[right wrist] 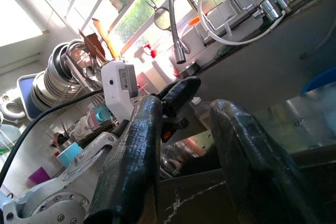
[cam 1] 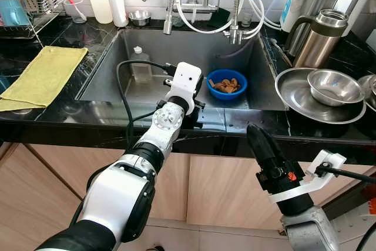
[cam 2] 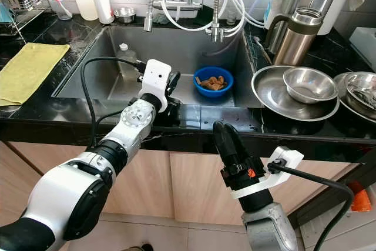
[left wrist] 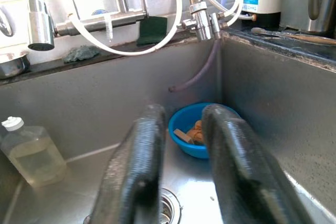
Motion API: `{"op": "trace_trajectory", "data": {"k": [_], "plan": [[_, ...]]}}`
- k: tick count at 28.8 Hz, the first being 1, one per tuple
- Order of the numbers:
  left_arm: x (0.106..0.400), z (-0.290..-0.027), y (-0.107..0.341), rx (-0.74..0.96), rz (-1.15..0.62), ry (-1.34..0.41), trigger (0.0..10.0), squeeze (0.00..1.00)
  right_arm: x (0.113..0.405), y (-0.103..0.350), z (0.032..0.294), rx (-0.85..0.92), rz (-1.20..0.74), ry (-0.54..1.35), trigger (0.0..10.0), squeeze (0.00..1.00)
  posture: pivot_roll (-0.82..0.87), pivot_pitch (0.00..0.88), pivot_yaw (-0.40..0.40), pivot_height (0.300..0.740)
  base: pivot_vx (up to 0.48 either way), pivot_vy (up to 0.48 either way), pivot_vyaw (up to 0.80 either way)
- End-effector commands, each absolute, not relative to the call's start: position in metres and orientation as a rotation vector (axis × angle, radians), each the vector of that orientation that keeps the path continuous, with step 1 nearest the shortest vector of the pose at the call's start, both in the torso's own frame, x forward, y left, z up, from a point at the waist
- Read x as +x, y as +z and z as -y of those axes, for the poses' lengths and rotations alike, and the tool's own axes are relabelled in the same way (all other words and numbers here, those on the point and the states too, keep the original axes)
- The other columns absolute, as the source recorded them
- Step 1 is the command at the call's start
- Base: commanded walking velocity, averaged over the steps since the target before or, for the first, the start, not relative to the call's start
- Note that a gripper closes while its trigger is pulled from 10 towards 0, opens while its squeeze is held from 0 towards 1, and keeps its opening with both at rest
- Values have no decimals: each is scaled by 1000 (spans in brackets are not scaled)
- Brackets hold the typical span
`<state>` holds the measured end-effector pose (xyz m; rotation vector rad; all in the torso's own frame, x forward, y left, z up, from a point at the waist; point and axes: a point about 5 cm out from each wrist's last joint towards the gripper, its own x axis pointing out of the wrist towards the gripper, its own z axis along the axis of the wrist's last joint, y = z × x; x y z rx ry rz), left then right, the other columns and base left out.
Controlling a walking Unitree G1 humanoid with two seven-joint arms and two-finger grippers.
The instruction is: Kitchen organization
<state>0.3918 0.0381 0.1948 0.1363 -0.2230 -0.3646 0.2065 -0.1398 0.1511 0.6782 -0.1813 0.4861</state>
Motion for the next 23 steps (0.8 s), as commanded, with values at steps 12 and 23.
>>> {"op": "trace_trajectory", "data": {"k": [12,23], "plan": [[394,-53,221,185,389,-404,10000,0,221,149,155,570,171,316,10000,0,9,65,12,740,0,0,0],[390,-123,230,384,520,-374,10000,0,224,160,154,436,186,275,10000,0,32,37,26,740,0,0,0]]}}
